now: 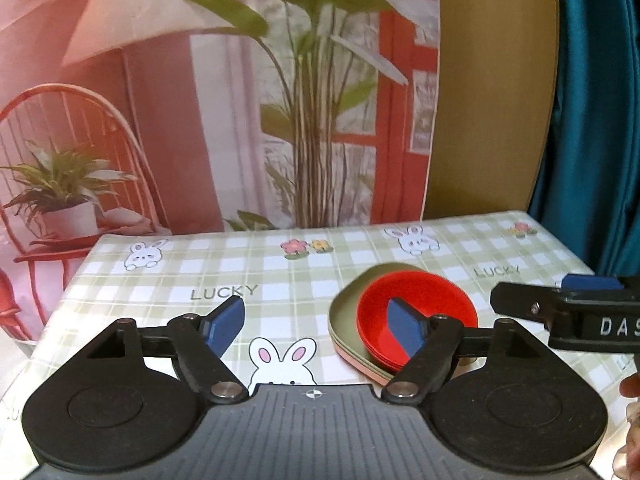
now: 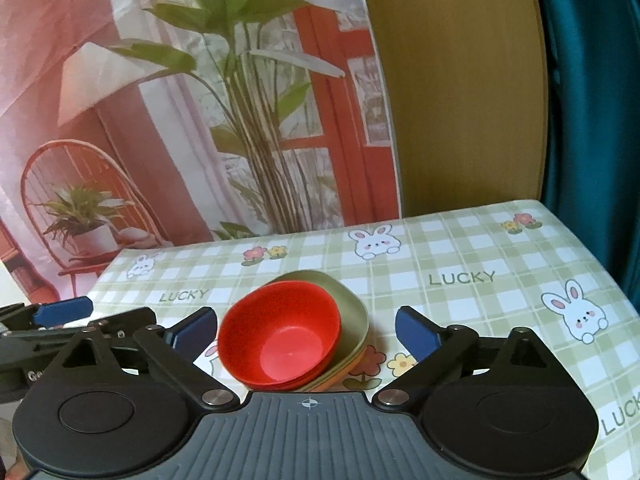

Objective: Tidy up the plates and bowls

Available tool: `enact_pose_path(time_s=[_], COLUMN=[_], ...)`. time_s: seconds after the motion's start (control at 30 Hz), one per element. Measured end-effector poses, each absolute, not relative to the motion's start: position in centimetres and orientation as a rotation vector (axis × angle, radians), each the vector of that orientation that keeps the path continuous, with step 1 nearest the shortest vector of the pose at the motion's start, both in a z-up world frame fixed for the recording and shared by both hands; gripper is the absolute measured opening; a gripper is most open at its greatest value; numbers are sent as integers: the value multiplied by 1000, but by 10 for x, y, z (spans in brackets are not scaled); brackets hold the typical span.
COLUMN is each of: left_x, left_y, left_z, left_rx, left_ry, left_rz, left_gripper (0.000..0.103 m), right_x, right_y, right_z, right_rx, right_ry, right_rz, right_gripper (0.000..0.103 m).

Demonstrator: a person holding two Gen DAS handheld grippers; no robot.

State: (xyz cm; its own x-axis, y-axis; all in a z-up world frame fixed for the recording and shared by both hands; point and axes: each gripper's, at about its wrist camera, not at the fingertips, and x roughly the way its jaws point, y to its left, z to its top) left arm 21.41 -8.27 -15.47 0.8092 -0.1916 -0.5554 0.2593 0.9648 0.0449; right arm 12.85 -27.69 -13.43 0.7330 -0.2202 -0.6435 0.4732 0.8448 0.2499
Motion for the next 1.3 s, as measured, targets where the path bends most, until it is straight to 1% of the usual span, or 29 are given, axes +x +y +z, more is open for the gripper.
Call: enact_pose_path(time_s=[0.13, 0.4, 0.6, 0.8, 0.97, 1.17, 1.3], left_x=[206, 185, 166, 141, 119, 93, 81], left_y=[-76, -71, -60, -46, -42, -32, -33], left_z=[-146, -123, -88, -43, -10, 19, 28], left_rx=[104, 132, 122, 100, 127, 71, 80], left_ry=[561, 517, 444, 355, 296, 240, 217], left_rz=[-224, -191, -173, -154, -115, -124, -103], left_gripper=[82, 82, 82, 82, 82, 85, 85], right_x=[123, 112, 104, 91, 79, 68, 63], right_y=[-272, -260, -247, -236, -228, -219, -214], right_z=[-126, -97, -59, -8, 27, 50, 58], right_rx=[414, 372, 328, 283, 258, 261, 254], right_ry=[637, 588, 528, 451, 401, 375, 353], right_rz=[-394, -408, -387, -375, -364, -344, -342], right_gripper=[101, 102, 103, 103, 103, 103, 103])
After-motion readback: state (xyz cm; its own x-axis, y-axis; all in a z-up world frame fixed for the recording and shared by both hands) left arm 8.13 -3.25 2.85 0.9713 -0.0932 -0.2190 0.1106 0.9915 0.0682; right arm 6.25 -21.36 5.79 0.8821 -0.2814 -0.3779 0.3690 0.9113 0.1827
